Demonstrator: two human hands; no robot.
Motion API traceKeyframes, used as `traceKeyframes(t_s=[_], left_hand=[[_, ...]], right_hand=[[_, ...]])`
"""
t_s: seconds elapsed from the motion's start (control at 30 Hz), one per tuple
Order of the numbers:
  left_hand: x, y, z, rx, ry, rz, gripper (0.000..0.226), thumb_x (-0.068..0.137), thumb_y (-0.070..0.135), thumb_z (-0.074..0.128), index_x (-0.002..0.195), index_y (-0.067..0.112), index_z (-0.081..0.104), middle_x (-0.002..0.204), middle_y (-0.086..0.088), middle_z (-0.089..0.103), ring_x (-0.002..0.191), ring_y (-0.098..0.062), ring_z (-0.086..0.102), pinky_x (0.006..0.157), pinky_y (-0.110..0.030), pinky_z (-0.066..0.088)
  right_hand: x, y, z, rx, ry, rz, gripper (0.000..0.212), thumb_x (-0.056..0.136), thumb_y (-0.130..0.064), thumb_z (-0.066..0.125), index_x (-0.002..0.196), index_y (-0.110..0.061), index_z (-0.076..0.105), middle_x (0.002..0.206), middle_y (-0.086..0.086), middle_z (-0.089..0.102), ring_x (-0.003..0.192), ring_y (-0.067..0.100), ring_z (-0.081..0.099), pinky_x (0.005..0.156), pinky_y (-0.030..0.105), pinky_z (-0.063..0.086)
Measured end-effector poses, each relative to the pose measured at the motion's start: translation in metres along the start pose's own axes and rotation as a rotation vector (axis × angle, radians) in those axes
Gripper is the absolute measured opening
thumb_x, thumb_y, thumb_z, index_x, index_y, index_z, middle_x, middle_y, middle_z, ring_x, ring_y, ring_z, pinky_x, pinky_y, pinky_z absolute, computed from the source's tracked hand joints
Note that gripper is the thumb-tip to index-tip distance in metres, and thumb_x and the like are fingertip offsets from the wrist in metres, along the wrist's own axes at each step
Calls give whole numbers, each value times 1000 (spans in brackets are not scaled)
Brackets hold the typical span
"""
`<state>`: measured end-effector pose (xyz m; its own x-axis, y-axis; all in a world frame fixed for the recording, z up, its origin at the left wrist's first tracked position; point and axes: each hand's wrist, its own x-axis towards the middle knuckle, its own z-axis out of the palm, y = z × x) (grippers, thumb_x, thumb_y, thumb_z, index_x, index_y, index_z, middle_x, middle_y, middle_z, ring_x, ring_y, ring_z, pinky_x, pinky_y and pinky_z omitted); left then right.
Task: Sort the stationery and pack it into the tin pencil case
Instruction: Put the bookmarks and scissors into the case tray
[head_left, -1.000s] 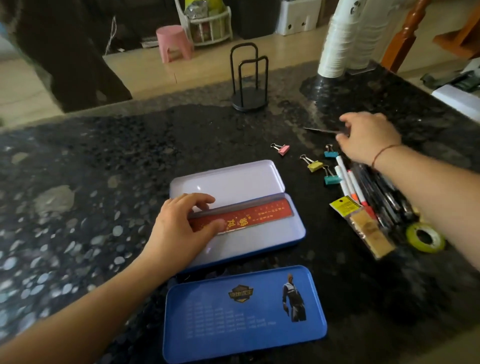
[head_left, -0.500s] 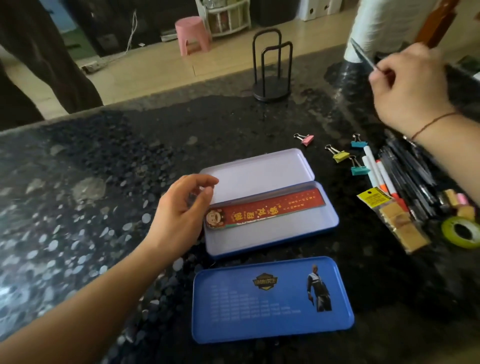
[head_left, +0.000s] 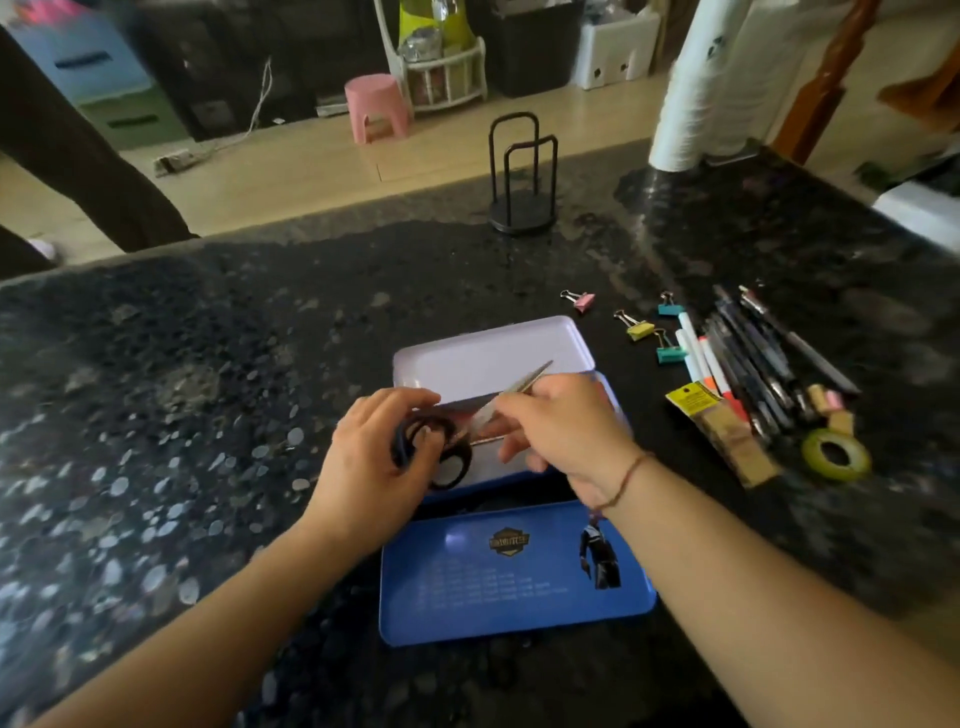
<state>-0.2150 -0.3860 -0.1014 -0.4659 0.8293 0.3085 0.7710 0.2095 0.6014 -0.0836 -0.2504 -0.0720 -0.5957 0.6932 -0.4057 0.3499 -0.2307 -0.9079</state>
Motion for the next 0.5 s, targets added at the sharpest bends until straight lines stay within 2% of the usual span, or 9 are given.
traceKeyframes(t_s=[0.07,0.13,0.2,0.4,0.5], left_hand=[[-1,-2,3,92,-46,20,33,82,40,60,111,25,64,106,16,60,106,-12,55,94,-41,44],[-1,-5,7,212,-83,47,34,79,49,57,105,29,66,104,17,61,107,-15,53,94,-40,34],[-1,-5,9,287,-92,71,31,78,50,58,102,32,67,104,18,62,109,-14,51,93,-39,27],[-1,-6,12,303,-103,82,39,79,56,50,103,32,68,105,18,62,111,-14,46,93,-36,20],[-1,-8,12,321,-110,94,40,81,56,49,102,30,70,105,17,63,111,-16,47,94,-39,23]], right_hand=[[3,-1,1,30,-48,108,14,89,-8,57,90,4,63,76,19,69,42,17,55,32,19,27],[5,0,-2,39,-84,166,13,90,-6,57,79,1,60,67,15,63,36,13,47,31,16,23],[6,-1,-7,50,-103,197,16,92,-8,57,77,-1,58,63,13,61,33,11,45,29,16,22],[7,3,-23,24,-100,197,14,93,-13,58,88,0,57,63,13,63,33,11,48,29,17,25],[5,2,-29,3,-90,167,16,94,-12,57,94,3,59,65,14,64,33,11,49,29,17,26]])
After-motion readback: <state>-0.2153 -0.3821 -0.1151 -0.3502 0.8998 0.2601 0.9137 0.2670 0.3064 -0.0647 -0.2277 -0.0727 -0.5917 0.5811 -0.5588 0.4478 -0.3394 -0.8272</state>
